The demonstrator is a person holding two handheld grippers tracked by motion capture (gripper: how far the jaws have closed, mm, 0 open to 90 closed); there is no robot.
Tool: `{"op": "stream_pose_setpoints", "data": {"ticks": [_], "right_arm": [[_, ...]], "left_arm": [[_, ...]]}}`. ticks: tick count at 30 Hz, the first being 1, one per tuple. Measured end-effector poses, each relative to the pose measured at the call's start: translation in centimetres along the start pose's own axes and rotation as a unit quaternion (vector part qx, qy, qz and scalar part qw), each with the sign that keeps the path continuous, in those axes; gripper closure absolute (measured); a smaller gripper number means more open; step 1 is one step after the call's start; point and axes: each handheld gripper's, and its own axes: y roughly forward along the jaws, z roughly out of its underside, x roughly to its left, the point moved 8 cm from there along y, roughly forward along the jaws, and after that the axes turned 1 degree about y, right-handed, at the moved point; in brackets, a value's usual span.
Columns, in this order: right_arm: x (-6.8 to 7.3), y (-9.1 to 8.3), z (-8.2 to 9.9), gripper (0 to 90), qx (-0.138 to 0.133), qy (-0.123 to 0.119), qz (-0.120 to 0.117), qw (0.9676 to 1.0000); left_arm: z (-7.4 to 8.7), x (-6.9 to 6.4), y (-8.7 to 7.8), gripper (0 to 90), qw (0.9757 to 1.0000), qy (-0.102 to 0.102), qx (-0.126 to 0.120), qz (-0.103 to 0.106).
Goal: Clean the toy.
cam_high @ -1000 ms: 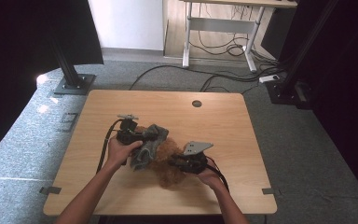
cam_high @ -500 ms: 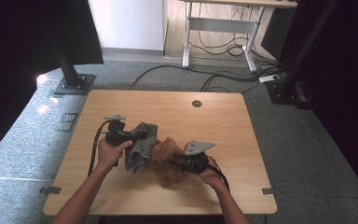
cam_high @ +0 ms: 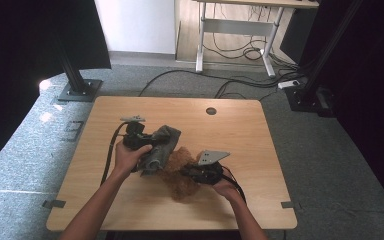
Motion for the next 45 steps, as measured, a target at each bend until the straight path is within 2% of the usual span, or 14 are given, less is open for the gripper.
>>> {"op": "stream_pose_setpoints", "data": {"ticks": [4, 8, 10, 13, 16, 20, 27, 30, 32, 34, 38, 40, 42, 45], "right_arm": [[0.0, 0.1, -0.1, 76.7, 0.002, -0.004, 0.001, 1.0], [0.1, 0.1, 0.0, 73.6, 0.002, -0.003, 0.002, 1.0], [0.2, 0.1, 0.0, 71.0, -0.001, -0.002, 0.005, 1.0], [0.4, -0.1, -0.3, 58.8, -0.012, 0.002, 0.017, 0.9998], [0.4, -1.4, -1.0, 51.2, -0.039, 0.019, 0.034, 0.9985], [-0.1, -3.6, -1.1, 45.0, -0.065, 0.043, 0.063, 0.995], [-0.3, -5.5, 0.6, 28.2, -0.044, 0.054, 0.114, 0.991], [-0.8, -5.5, 1.6, 19.2, -0.02, 0.088, 0.126, 0.9879], [-0.4, -5.1, 2.6, 19.2, -0.01, 0.114, 0.099, 0.9885], [0.2, -4.4, 3.2, 21.5, 0.001, 0.118, 0.076, 0.9901], [1.4, -3.2, 2.8, 36.3, -0.001, 0.098, 0.045, 0.9941], [1.6, -3.1, 2.5, 47.6, -0.002, 0.086, 0.044, 0.9953], [1.3, -3.1, 2.6, 54.7, 0.001, 0.088, 0.049, 0.9949], [0.4, -3.4, 2.7, 58.7, 0.0, 0.087, 0.075, 0.9934]], "left_arm": [[0.7, -0.3, 2.3, 75.7, 0.9994, -0.005, 0.034, 0.009], [2.1, 0.6, 3.8, 75.8, 0.9972, -0.006, 0.073, -0.017], [2.4, 1.1, 3.7, 76.0, 0.997, -0.011, 0.072, -0.026], [3.0, 1.6, 3.4, 76.1, 0.9966, -0.017, 0.075, -0.03], [3.7, 1.9, 3.0, 76.2, 0.9966, -0.018, 0.072, -0.034], [4.5, 2.1, 2.4, 76.3, 0.9976, -0.029, 0.059, -0.023], [5.6, 1.6, 1.3, 76.5, 0.9987, -0.026, 0.041, -0.017], [6.2, 1.6, 0.7, 76.5, 0.9991, -0.03, 0.029, -0.011], [6.5, 1.7, 0.4, 76.5, 0.9992, -0.036, 0.019, -0.004], [6.9, 1.7, 0.1, 76.5, 0.9992, -0.038, 0.012, 0.001], [7.2, 1.8, 0.0, 76.6, 0.9992, -0.039, 0.007, 0.001], [7.2, 1.8, 0.0, 76.6, 0.9992, -0.039, 0.006, 0.004], [7.2, 1.8, 0.1, 76.6, 0.9992, -0.039, 0.004, 0.004], [7.0, 1.6, 0.5, 76.6, 0.9994, -0.036, -0.005, 0.001]]}}
